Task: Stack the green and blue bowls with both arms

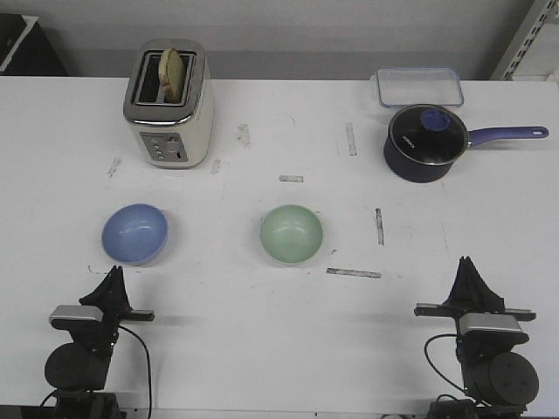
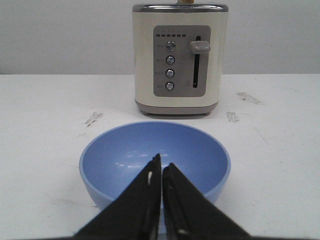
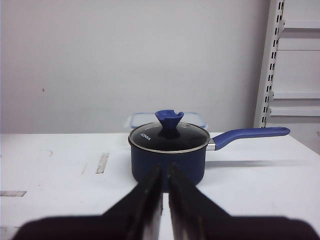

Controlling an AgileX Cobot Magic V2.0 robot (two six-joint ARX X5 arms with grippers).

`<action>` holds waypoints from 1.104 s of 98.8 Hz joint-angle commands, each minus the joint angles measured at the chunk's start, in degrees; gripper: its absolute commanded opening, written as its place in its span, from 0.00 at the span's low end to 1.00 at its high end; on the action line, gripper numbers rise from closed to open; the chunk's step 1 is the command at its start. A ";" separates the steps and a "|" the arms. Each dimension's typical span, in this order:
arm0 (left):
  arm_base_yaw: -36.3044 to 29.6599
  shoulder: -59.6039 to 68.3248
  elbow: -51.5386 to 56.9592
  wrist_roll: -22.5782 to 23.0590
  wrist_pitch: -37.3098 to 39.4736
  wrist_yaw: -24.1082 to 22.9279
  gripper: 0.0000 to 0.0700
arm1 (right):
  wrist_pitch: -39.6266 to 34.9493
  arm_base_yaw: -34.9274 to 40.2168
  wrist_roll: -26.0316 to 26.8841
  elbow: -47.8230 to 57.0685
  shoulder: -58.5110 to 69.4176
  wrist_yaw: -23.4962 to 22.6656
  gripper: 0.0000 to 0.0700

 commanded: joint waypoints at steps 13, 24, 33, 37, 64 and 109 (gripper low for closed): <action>-0.09 3.19 6.10 -0.42 -1.16 -0.02 0.00 | 0.76 0.04 -0.24 0.26 -0.13 -0.02 0.02; -0.09 6.64 9.46 -0.42 -1.18 -0.02 0.00 | 0.76 0.04 -0.24 0.26 -0.13 -0.02 0.02; -0.09 10.32 12.31 -0.33 -1.22 -0.02 0.00 | 0.74 0.04 -0.26 0.26 -0.13 -0.02 0.02; -0.09 12.11 13.55 -0.15 -1.20 -0.02 0.00 | 0.74 0.04 -0.24 0.26 -0.13 -0.02 0.02; -0.11 34.14 26.51 -0.50 -5.20 0.02 0.00 | 0.76 0.04 -0.26 0.26 -0.13 -0.02 0.02; 0.37 56.81 46.66 -11.41 -23.30 1.16 0.00 | 0.74 0.04 -0.24 0.26 -0.15 -0.02 0.02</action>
